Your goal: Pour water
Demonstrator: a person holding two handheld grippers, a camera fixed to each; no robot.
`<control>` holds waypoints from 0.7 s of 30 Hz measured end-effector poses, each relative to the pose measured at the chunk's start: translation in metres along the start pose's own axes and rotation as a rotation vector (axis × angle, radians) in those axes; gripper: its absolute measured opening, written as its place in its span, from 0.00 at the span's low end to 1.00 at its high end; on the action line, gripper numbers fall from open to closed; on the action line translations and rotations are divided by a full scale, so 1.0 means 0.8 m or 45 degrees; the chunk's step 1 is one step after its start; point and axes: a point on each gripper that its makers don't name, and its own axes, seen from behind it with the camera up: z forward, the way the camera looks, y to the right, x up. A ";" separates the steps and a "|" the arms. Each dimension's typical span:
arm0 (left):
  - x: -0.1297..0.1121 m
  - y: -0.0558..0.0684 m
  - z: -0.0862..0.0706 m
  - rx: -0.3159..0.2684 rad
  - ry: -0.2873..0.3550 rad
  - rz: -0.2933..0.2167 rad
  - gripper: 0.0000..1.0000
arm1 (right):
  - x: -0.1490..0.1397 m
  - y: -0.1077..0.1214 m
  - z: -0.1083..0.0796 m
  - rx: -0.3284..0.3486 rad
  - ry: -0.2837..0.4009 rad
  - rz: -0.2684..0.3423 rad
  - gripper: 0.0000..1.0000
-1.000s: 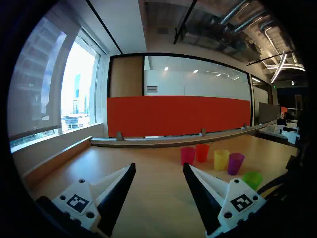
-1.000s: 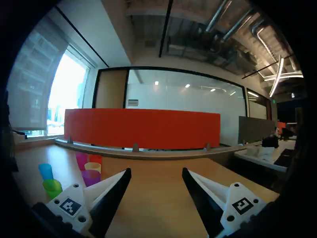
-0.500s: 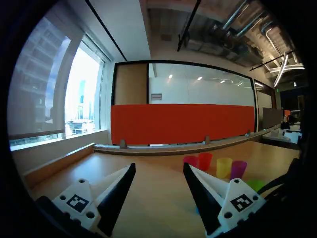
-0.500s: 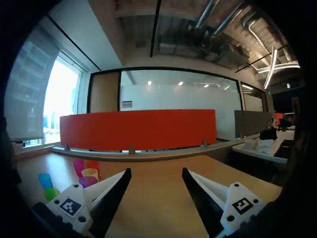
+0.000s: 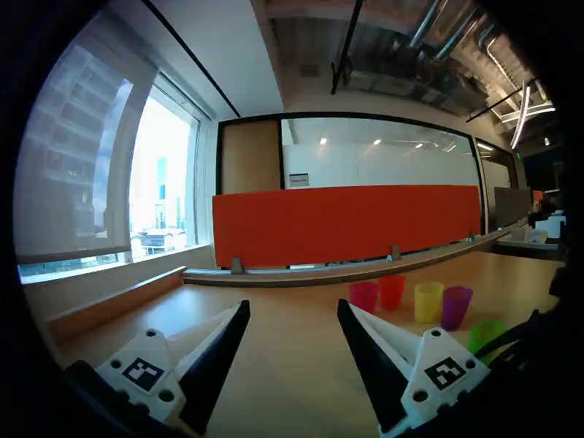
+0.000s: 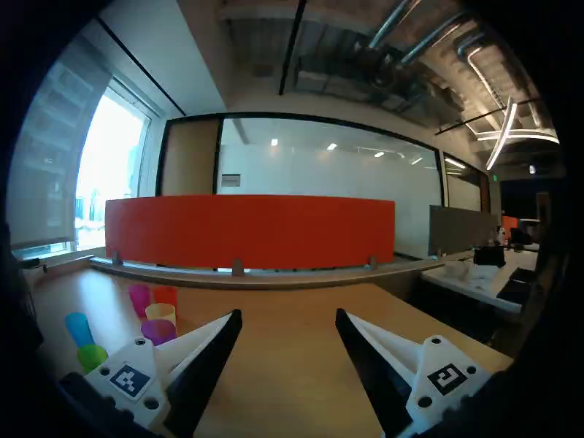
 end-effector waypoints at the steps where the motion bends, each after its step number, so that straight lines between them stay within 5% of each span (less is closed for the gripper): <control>1: -0.004 -0.001 0.001 0.002 -0.005 -0.003 0.88 | 0.002 -0.001 0.000 0.001 0.000 0.006 0.99; 21: -0.042 -0.009 0.017 0.009 -0.025 0.002 0.88 | 0.015 0.000 -0.004 -0.001 0.006 0.029 0.99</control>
